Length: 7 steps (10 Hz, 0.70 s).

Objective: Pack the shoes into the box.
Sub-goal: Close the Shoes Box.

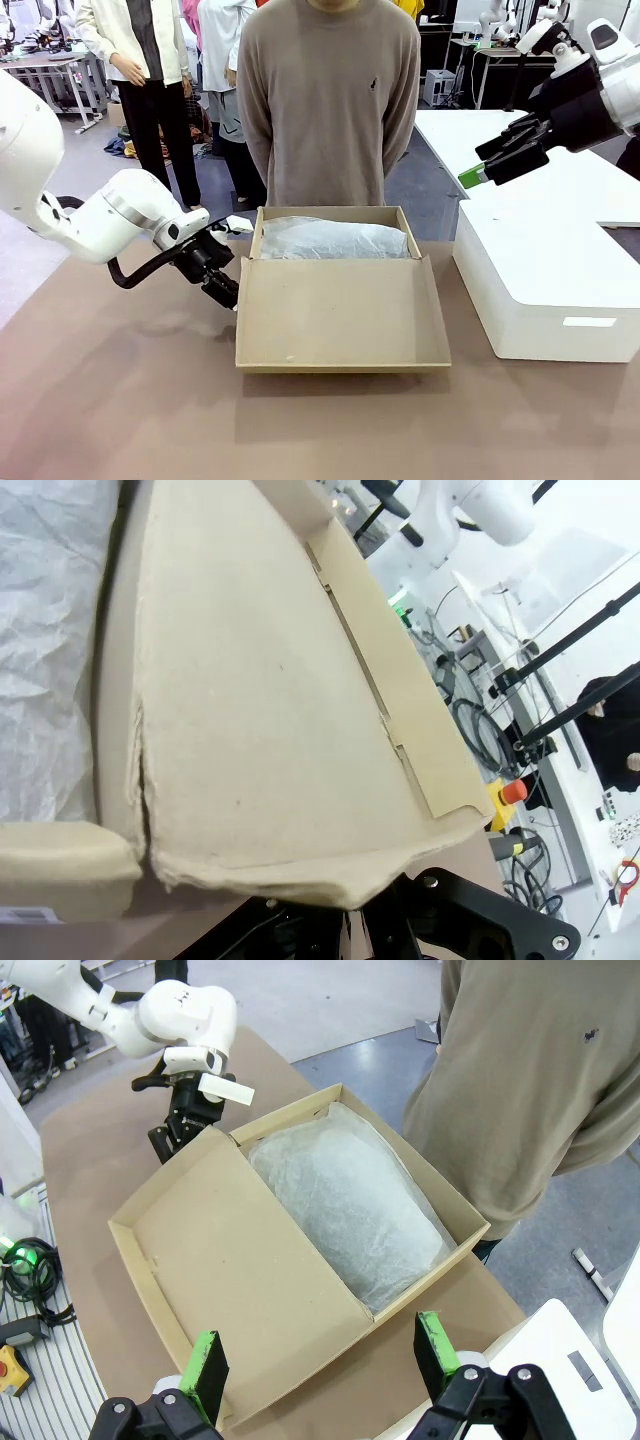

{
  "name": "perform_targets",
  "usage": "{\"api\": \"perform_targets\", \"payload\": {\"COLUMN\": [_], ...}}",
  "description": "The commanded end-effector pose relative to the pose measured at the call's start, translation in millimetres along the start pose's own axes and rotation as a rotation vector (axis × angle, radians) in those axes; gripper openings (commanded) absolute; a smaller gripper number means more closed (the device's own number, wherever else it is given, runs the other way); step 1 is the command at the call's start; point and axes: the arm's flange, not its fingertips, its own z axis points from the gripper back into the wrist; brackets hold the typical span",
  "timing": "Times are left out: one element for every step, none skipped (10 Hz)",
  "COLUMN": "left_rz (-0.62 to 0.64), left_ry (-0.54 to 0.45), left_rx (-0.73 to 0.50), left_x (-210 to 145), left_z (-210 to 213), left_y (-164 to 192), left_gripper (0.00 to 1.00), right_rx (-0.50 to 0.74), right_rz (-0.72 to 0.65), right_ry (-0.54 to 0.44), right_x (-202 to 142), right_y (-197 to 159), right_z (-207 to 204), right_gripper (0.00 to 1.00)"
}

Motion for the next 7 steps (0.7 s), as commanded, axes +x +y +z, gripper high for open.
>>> {"api": "perform_targets", "payload": {"left_rz": [0.004, 0.016, 0.028, 0.029, 0.024, 0.015, 0.002], "left_ry": [-0.073, -0.097, -0.121, -0.153, -0.191, -0.230, -0.258], "left_rx": [-0.036, -0.047, -0.051, -0.050, -0.061, -0.069, -0.053], "left_x": [0, 1, 1, 1, 2, 3, 4], "left_z": [1, 2, 4, 6, 10, 14, 17], "left_y": [-17, -21, -26, -31, -34, -38, -44], "left_gripper": [0.00, 0.00, 0.00, 0.00, 0.00, 0.00, 0.00], "right_rx": [0.015, 0.015, 0.015, 0.015, 0.015, 0.015, 0.015], "right_rz": [0.016, 0.016, 0.016, 0.016, 0.016, 0.016, 0.016], "right_ry": [-0.023, -0.023, -0.023, -0.023, -0.023, -0.023, -0.023], "right_x": [0, 0, 0, 0, 0, 0, 0], "right_y": [-4, -4, -4, -4, -4, -4, -4], "right_z": [-2, -2, -2, -2, -2, -2, -2], "right_gripper": [1.00, 1.00, 1.00, 1.00, 1.00, 1.00, 1.00]}}
